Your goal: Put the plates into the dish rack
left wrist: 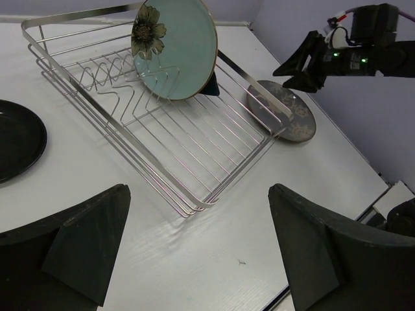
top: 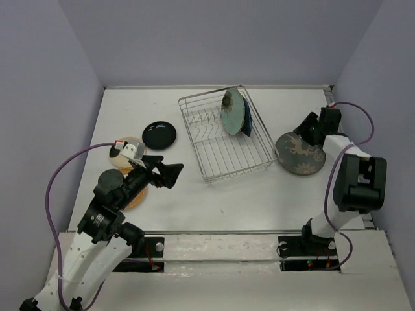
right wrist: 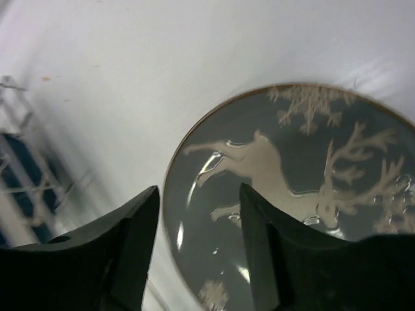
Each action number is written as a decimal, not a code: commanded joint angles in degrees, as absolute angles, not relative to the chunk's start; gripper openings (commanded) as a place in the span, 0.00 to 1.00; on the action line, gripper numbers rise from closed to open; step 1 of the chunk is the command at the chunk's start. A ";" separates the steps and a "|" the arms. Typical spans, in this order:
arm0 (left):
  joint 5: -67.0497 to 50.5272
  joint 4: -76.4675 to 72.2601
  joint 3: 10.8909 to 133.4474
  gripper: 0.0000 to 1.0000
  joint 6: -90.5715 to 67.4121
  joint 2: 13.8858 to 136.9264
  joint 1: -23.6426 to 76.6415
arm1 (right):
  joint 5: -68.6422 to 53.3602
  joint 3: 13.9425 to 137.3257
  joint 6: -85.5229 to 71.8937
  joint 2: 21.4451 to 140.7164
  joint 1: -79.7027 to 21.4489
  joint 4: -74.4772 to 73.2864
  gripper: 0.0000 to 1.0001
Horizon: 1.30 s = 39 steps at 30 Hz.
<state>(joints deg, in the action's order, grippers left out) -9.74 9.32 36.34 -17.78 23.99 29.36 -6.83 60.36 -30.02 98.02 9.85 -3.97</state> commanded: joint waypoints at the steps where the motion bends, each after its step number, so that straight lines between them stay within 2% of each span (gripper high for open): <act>1: -9.05 7.82 37.09 0.99 -16.44 23.73 30.41 | -7.04 50.04 -35.58 78.97 12.47 0.19 0.64; 6: -8.88 7.91 37.00 0.99 -16.61 23.12 31.38 | -11.32 32.22 -43.85 67.69 22.40 -0.70 0.67; 11: -8.70 7.91 37.00 0.99 -16.61 22.41 31.82 | -12.39 23.74 -43.86 58.72 32.13 -0.62 0.76; 14: -8.70 7.91 37.00 0.99 -16.61 22.15 31.99 | -20.72 22.41 -42.63 61.51 37.42 2.71 0.74; 18: -8.79 7.82 37.00 0.99 -16.61 22.06 32.08 | -32.31 22.59 -42.80 71.52 38.06 9.04 0.74; 20: -8.61 7.91 36.91 0.99 -16.61 22.15 32.08 | -34.09 21.02 -45.60 75.92 38.06 15.27 0.72; 22: -8.61 7.91 36.91 0.99 -16.61 22.32 32.08 | -36.73 20.13 -49.02 80.74 38.06 21.40 0.65; 29: -8.61 7.82 37.00 0.99 -16.61 22.94 32.08 | -41.39 16.61 -59.32 94.89 38.06 41.90 0.52; 33: -8.61 7.82 37.00 0.99 -16.61 23.47 32.08 | -42.36 15.65 -63.18 100.97 38.06 51.83 0.33; 34: -8.53 7.82 37.00 0.99 -16.61 23.55 31.99 | -42.45 14.77 -65.72 103.34 38.06 57.25 0.24; 36: -8.61 7.74 37.00 0.99 -16.61 23.73 32.08 | -42.45 13.98 -68.45 104.50 38.06 61.59 0.14; 38: -8.53 7.73 36.91 0.99 -16.70 23.91 31.82 | -42.19 12.67 -69.69 103.02 38.06 65.46 0.07; 39: -8.53 7.73 37.00 0.99 -16.61 23.91 31.82 | -41.67 12.48 -69.96 101.44 38.06 65.13 0.07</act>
